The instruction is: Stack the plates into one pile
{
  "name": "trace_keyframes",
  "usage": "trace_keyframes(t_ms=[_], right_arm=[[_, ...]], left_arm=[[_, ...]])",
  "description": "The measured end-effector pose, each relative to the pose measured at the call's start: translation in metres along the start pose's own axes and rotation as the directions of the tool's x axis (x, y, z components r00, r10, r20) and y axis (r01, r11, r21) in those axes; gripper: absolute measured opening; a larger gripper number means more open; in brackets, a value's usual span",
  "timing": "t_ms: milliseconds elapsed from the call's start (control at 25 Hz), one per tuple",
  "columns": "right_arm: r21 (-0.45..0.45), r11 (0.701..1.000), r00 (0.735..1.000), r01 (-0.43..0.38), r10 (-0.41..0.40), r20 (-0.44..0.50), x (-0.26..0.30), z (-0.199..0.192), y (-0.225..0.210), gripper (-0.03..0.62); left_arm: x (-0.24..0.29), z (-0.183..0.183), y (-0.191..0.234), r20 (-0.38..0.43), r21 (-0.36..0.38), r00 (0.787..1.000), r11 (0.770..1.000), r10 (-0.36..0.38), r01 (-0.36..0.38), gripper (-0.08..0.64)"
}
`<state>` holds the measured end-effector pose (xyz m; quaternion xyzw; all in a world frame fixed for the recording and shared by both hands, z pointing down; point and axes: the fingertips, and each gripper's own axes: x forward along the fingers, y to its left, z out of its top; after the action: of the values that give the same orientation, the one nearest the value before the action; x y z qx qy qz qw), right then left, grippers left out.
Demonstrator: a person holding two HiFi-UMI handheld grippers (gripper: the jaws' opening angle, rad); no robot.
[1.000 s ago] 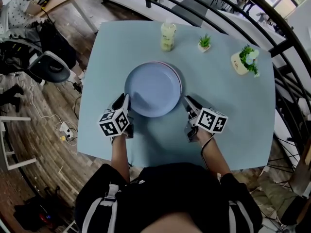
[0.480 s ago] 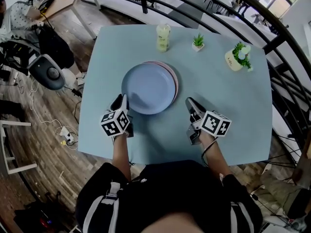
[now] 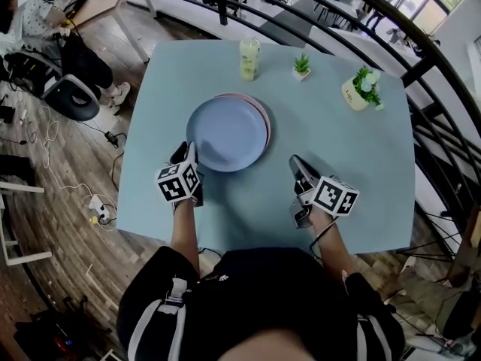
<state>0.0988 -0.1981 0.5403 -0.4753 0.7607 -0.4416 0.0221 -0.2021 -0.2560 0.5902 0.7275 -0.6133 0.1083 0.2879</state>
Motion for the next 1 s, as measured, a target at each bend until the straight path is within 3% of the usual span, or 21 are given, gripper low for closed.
trace_keyframes(t_ms=[360,560,680,840,1000], right_arm=[[0.007,1.000,1.000,0.000,-0.001,0.025,-0.015,0.008,0.000,0.005],[-0.002,1.000,0.999,-0.012,0.013,0.047,-0.020,0.016,0.000,0.005],[-0.015,0.999,0.998,-0.031,0.031,0.053,-0.019,0.023,0.002,0.005],[-0.054,0.994,0.995,-0.097,0.099,0.032,-0.020,0.024,0.013,0.002],[-0.139,0.982,0.991,-0.131,0.134,0.012,-0.036,0.022,0.026,0.002]], left_arm=[[0.023,0.009,-0.014,-0.007,0.063,1.000,0.998,-0.005,0.005,0.069],[0.011,0.026,-0.018,0.065,0.059,0.998,0.998,0.015,-0.019,0.069],[-0.003,0.031,-0.029,0.093,0.069,0.995,0.998,-0.019,0.013,0.059],[-0.029,0.034,-0.064,0.125,0.093,0.983,0.988,-0.134,0.123,0.032],[-0.053,0.018,-0.110,0.089,0.136,0.968,0.965,-0.235,0.222,0.028]])
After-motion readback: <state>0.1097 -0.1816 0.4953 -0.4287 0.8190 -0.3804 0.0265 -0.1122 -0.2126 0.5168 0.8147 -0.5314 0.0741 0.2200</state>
